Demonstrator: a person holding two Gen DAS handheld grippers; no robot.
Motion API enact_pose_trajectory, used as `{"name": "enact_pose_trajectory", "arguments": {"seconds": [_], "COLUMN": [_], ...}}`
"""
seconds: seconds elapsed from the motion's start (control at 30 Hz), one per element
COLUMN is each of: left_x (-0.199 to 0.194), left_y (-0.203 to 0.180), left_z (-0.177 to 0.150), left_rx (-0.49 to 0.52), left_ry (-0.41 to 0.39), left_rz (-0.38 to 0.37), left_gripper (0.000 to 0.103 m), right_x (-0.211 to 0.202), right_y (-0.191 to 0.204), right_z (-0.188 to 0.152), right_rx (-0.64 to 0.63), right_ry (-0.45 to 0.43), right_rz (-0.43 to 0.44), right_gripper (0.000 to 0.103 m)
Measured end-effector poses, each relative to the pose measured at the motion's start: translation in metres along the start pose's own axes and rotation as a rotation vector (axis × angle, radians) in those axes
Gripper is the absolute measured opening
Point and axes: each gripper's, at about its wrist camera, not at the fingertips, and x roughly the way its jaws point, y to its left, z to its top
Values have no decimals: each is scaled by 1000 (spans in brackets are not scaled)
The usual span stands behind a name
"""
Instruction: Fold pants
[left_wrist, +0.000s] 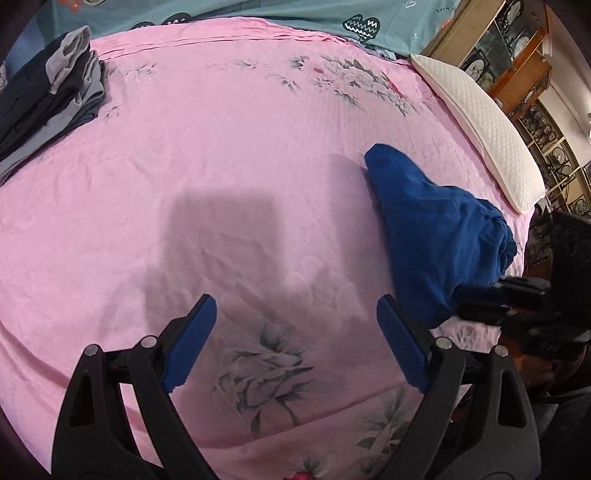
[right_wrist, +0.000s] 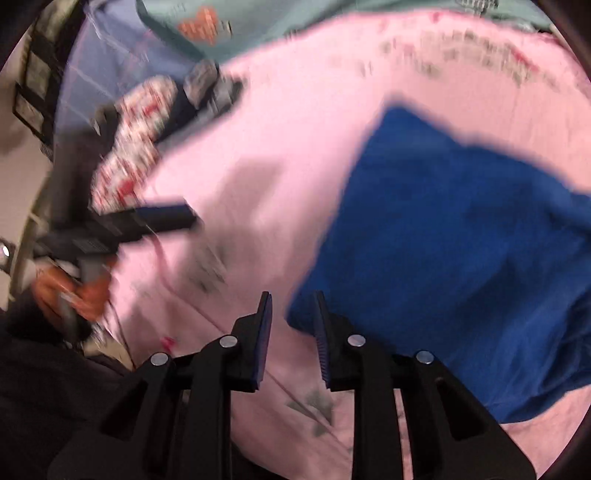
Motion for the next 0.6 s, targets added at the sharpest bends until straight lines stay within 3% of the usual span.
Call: {"name": "enact_pose_trajectory", "arguments": {"seconds": [0.07, 0.13, 0.2, 0.3, 0.37, 0.47, 0.53, 0.6], "left_x": [2, 4, 5, 2, 5, 10, 14, 18], "left_y": [-1, -8, -20, -38, -54, -75, -89, -101], "left_z": [6, 12, 19, 22, 24, 26, 27, 28], "left_rx": [-1, 6, 41, 95, 134, 172, 185, 201], "left_ry": [-6, -13, -20, -41, -41, -46, -40, -33], "left_rz": [-20, -51, -71, -100, -111, -119, -140, -139], "left_gripper": [90, 90, 90, 90, 90, 90, 90, 90], "right_x": [11, 37, 28, -1, -20, -44, -49, -51], "right_y": [-3, -11, -5, -3, -12, -57, -102, -136], "right_z": [-1, -13, -11, -1, 2, -3, -19, -30], "right_rx": [21, -7, 4, 63, 87, 224, 385, 512], "right_ry": [21, 112, 87, 1, -69, -172, -208, -186], "right_rz": [-45, -121, -110, -34, -39, -67, -136, -76], "right_gripper": [32, 32, 32, 33, 34, 41, 42, 19]}}
